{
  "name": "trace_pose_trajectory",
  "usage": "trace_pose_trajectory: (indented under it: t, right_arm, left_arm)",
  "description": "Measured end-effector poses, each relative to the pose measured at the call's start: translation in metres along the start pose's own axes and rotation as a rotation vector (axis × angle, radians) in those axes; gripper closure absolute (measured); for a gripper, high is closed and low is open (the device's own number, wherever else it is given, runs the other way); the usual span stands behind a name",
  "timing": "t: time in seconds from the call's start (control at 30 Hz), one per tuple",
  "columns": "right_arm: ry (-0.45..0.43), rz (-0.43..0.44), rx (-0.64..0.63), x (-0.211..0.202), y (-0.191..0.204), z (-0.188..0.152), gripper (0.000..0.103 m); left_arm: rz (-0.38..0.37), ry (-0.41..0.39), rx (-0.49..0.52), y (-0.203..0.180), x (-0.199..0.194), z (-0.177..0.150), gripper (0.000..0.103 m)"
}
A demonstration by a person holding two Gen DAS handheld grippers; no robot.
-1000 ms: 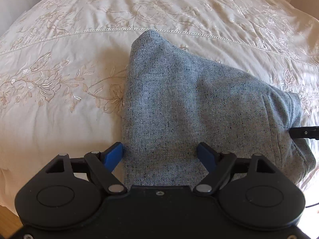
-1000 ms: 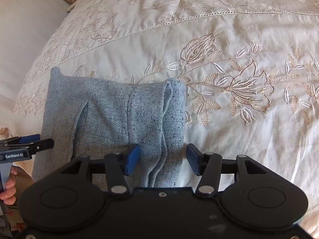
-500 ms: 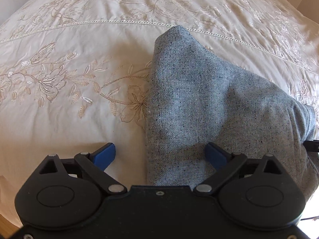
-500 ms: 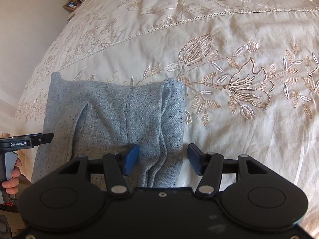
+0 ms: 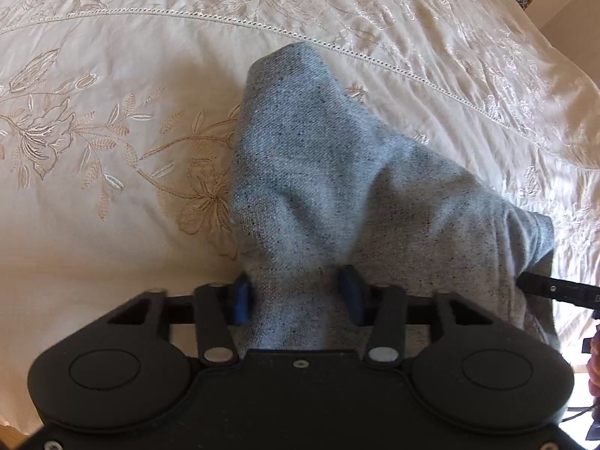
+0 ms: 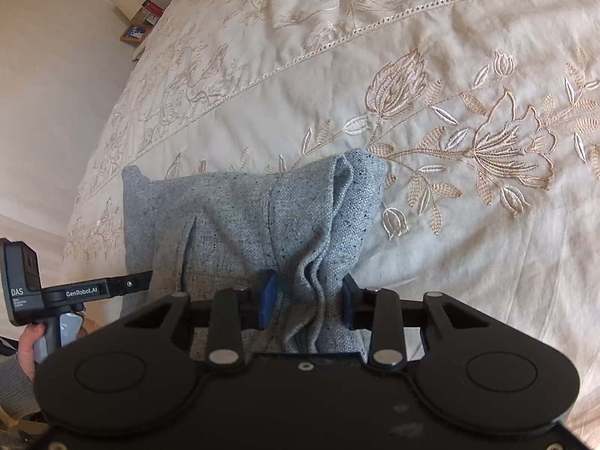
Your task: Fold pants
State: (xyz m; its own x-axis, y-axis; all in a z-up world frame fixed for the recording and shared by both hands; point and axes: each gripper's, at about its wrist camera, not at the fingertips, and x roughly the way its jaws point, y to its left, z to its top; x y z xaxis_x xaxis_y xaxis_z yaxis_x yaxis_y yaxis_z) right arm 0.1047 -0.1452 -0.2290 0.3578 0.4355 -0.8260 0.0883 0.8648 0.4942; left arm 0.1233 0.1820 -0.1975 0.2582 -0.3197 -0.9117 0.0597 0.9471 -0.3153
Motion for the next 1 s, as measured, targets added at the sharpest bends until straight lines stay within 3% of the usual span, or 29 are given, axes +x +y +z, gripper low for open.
trace_pose_trajectory:
  t: [0.03, 0.1, 0.37, 0.57, 0.73, 0.8, 0.83, 0.9, 1.0]
  right_arm:
    - [-0.011, -0.011, -0.002, -0.006, 0.005, -0.001, 0.078]
    - [-0.032, -0.018, -0.001, -0.02, 0.015, -0.002, 0.081]
    - [-0.099, -0.019, -0.151, -0.062, 0.076, 0.03, 0.083]
    - [-0.171, 0.041, -0.19, -0.05, 0.113, 0.115, 0.083]
    - [-0.207, 0.034, -0.201, -0.007, 0.146, 0.197, 0.082]
    - [-0.204, -0.033, -0.193, 0.017, 0.153, 0.22, 0.078]
    - [-0.188, -0.094, -0.188, 0.029, 0.155, 0.229, 0.072]
    - [-0.164, -0.242, -0.178, 0.048, 0.154, 0.239, 0.072]
    - [-0.187, -0.27, -0.179, 0.049, 0.155, 0.235, 0.072]
  left_arm:
    - [0.009, -0.01, -0.018, -0.002, -0.006, -0.001, 0.084]
    - [0.024, -0.038, -0.014, -0.01, -0.018, -0.003, 0.087]
    - [0.055, -0.171, 0.113, -0.04, -0.079, 0.018, 0.089]
    - [0.066, -0.257, 0.125, -0.021, -0.111, 0.098, 0.089]
    - [0.13, -0.3, 0.101, -0.005, -0.098, 0.179, 0.085]
    - [0.199, -0.279, 0.054, 0.005, -0.082, 0.203, 0.074]
    - [0.266, -0.266, 0.026, 0.01, -0.07, 0.212, 0.074]
    - [0.378, -0.255, 0.005, 0.017, -0.058, 0.218, 0.076]
    - [0.394, -0.232, -0.018, 0.019, -0.051, 0.213, 0.076]
